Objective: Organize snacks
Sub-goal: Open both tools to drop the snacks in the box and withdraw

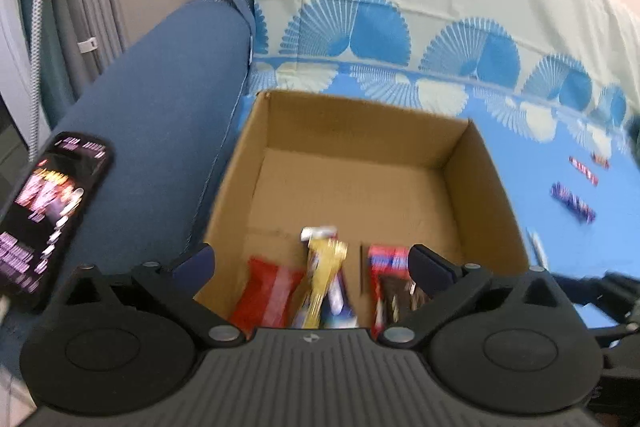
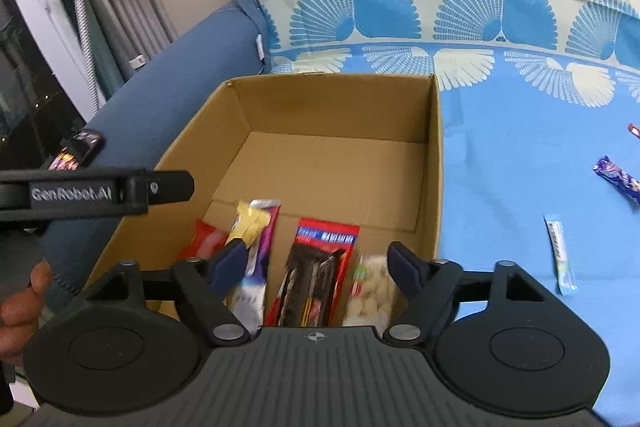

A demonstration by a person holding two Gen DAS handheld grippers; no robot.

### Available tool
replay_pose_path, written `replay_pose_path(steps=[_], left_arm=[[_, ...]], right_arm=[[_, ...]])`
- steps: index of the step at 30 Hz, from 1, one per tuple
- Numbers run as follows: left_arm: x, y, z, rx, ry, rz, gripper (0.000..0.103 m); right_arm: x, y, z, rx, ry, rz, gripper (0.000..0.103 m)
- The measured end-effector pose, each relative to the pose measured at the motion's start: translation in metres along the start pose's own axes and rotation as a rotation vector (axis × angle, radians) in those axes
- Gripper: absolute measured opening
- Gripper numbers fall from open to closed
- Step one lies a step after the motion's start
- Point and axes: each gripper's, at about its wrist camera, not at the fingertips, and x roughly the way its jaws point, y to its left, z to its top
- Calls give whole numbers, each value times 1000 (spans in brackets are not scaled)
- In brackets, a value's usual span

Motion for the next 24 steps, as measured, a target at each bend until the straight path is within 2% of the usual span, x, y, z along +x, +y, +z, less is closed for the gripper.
replay_pose_path(steps=[5, 9, 12, 24], left_arm=[[-32, 9, -38, -21, 81, 68, 103], [-55, 14, -64, -40, 122, 105, 103], [-75, 12, -79, -32, 111, 126, 103], [-136, -14, -104, -30, 23, 93, 103]], right_arm=[[-42, 21, -28, -15, 30, 3, 91], [-78, 41, -48, -63, 0, -15, 96], [-99, 51, -58, -95, -39, -17, 97], [-161, 62, -86, -106, -149, -39, 99]])
